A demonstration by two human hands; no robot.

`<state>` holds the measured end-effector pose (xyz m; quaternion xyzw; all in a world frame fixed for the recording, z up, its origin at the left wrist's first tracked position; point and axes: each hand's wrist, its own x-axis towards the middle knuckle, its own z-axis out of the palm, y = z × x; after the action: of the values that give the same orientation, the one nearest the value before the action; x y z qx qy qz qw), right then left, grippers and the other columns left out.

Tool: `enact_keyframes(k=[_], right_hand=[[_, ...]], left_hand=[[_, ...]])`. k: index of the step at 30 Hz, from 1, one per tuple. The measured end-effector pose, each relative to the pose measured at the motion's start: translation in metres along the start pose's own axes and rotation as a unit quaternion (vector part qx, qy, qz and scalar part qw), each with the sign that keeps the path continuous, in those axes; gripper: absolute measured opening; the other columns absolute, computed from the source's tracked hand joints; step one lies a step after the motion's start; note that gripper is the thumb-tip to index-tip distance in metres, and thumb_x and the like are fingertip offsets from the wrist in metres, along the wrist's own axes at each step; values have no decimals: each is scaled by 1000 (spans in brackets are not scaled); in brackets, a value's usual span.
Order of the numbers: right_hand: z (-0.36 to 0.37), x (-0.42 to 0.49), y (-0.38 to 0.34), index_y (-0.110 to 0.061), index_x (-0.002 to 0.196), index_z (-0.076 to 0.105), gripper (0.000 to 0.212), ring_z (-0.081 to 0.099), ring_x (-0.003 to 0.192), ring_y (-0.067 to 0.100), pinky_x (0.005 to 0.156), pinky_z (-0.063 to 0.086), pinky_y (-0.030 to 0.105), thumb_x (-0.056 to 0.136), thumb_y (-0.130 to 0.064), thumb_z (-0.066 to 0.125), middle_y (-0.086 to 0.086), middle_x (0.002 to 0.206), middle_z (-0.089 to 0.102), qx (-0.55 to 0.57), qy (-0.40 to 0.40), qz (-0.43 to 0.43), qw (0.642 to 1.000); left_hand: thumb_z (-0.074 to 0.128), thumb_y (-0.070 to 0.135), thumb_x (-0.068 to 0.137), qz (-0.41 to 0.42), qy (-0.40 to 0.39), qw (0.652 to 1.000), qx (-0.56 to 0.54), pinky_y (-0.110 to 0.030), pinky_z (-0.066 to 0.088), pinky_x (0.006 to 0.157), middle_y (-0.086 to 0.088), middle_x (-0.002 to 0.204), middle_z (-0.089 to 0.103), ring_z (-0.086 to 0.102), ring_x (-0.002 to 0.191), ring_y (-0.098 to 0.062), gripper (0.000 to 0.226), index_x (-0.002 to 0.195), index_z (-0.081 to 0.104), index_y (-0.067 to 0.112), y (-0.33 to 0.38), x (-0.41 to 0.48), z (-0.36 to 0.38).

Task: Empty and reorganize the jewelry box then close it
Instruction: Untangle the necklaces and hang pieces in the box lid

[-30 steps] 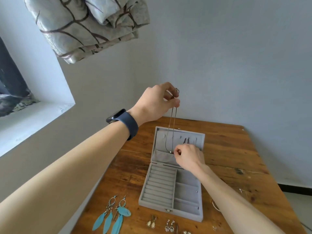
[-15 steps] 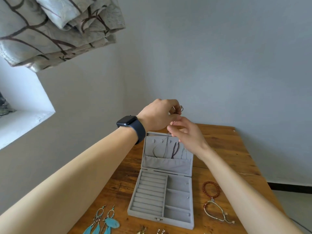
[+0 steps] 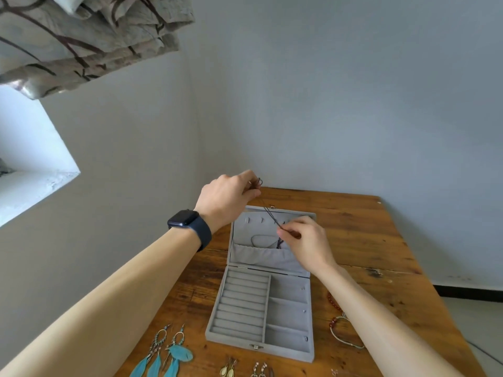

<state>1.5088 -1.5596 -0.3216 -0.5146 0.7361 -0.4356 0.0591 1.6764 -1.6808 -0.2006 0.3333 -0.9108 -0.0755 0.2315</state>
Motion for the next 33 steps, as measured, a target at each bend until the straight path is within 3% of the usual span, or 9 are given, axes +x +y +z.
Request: enact_keyframes(k=[2, 5, 8, 14, 17, 24, 28, 31, 33], right_hand=[[7, 0, 2, -18, 110, 77, 23, 62, 91, 13, 76, 44, 20, 93, -32, 69, -2, 101, 67, -53, -18, -10, 998], [17, -2, 2, -20, 108, 76, 21, 65, 88, 18, 70, 43, 24, 96, -32, 64, 1, 95, 70, -117, -36, -29, 992], [25, -5, -2, -16, 102, 77, 23, 64, 88, 22, 72, 51, 31, 98, -31, 61, 4, 95, 68, -148, -17, -63, 987], [30, -7, -8, -6, 101, 76, 17, 56, 86, 27, 69, 52, 34, 93, -18, 68, 10, 94, 59, -187, 72, -95, 975], [34, -4, -13, -4, 103, 75, 16, 62, 85, 29, 69, 50, 33, 94, -14, 65, 12, 94, 63, -166, 56, -79, 981], [39, -3, -19, -14, 106, 72, 19, 67, 90, 26, 75, 56, 36, 97, -19, 56, 6, 96, 70, -188, -27, -33, 981], [36, -5, -17, -25, 99, 73, 22, 69, 83, 22, 67, 54, 30, 97, -30, 51, -1, 87, 72, -236, -102, 10, 966], [32, -7, -13, -29, 90, 70, 22, 67, 75, 18, 54, 43, 24, 96, -36, 50, -7, 75, 67, -225, -140, 12, 964], [29, -6, -10, -30, 98, 71, 17, 67, 84, 14, 60, 49, 23, 93, -36, 56, -9, 87, 70, -177, -141, 20, 974]], left_hand=[[51, 47, 100, 20, 14, 999, 33, -36, 54, 68, 5, 96, 71, 64, 85, -23, 19, 109, 56, 30, -7, -5, 10], [50, 45, 101, 58, 47, 996, 48, -29, 37, 56, 4, 90, 68, 57, 76, -18, 22, 110, 59, 28, -9, -8, 18], [52, 42, 101, 63, 78, 995, 29, -30, 40, 57, 5, 85, 65, 61, 79, -20, 20, 108, 63, 27, -8, -7, 18], [55, 39, 100, 31, 142, 989, 10, -29, 39, 60, 8, 81, 55, 59, 83, -22, 20, 109, 66, 24, -14, -3, 6], [54, 40, 100, 13, 131, 991, -10, -32, 46, 64, 3, 90, 63, 60, 86, -23, 22, 111, 65, 25, -16, -6, 7], [56, 41, 99, 8, 115, 993, -38, -32, 50, 64, 6, 87, 63, 58, 78, -20, 21, 108, 65, 25, -15, -12, 13], [58, 40, 98, 24, 80, 996, -43, -27, 45, 60, 8, 87, 64, 56, 76, -13, 18, 106, 66, 25, -11, -17, 25], [60, 38, 97, 19, 36, 997, -64, -19, 43, 60, 12, 91, 65, 59, 80, -9, 15, 105, 67, 28, -10, -15, 33], [62, 36, 97, 7, -7, 996, -87, -17, 43, 63, 14, 95, 65, 60, 84, -9, 12, 105, 68, 30, -9, -11, 38]])
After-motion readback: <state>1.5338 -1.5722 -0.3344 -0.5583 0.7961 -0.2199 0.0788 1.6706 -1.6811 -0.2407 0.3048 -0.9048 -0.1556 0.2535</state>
